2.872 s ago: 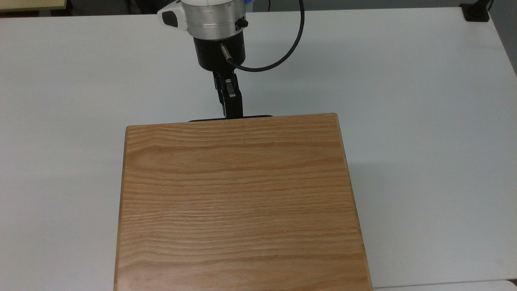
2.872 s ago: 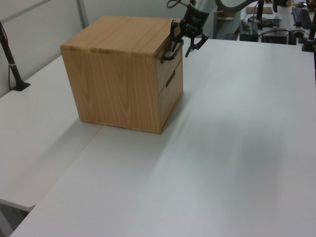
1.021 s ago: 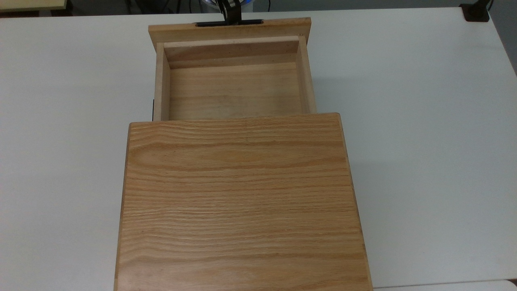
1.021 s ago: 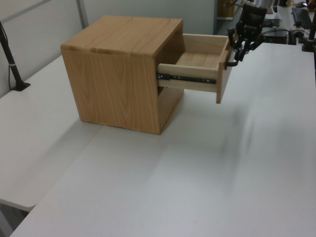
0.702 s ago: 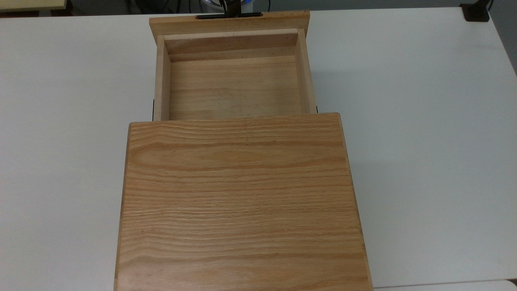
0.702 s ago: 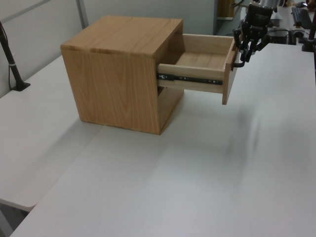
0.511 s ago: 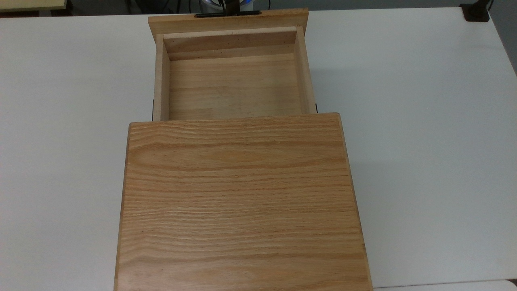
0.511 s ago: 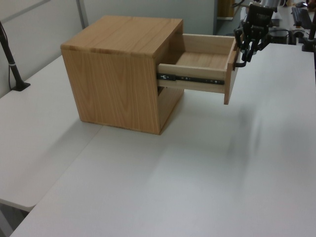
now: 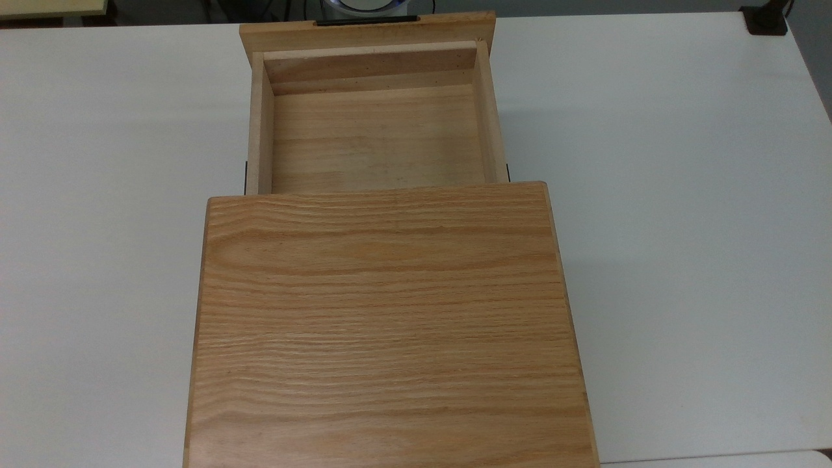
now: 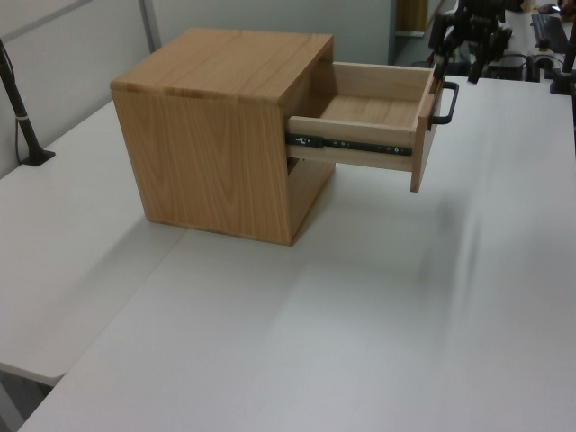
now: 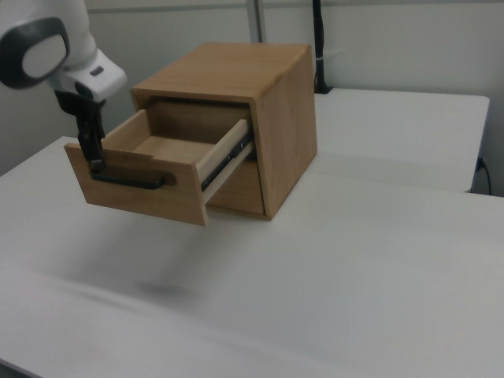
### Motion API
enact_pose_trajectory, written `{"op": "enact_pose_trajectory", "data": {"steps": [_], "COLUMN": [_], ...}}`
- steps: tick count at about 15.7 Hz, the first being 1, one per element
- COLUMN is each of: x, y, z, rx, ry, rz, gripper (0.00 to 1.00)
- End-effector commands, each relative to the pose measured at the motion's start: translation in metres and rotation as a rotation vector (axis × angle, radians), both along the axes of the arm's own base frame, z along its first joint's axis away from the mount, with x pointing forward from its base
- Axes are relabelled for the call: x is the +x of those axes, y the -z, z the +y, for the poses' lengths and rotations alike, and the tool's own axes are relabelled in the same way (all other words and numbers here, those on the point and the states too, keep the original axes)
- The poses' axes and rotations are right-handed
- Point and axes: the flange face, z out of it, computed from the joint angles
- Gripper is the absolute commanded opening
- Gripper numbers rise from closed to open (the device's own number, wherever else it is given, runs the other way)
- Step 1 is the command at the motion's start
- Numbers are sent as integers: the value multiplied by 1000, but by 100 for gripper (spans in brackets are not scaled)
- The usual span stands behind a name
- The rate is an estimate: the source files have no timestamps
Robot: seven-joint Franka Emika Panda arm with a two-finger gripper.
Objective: Open the drawer by sliding it
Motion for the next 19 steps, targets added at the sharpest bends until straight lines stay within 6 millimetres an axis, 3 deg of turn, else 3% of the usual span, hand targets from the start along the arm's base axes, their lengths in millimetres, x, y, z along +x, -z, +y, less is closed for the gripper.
{"op": "enact_pose_trajectory", "data": {"steps": [1, 5, 8, 13, 17, 19], "x": [-7, 11, 41, 50, 64, 64], "y": [-12, -31, -39, -41, -23, -24], "z": [11, 3, -25, -61, -58, -57], "rx": [-103, -220, -271, -288, -284, -291], "ry": [-365, -622, -735, -787, -781, -783], "rz": [45, 100, 102, 88, 118, 114], "gripper": [100, 100, 100, 100, 100, 100]}}
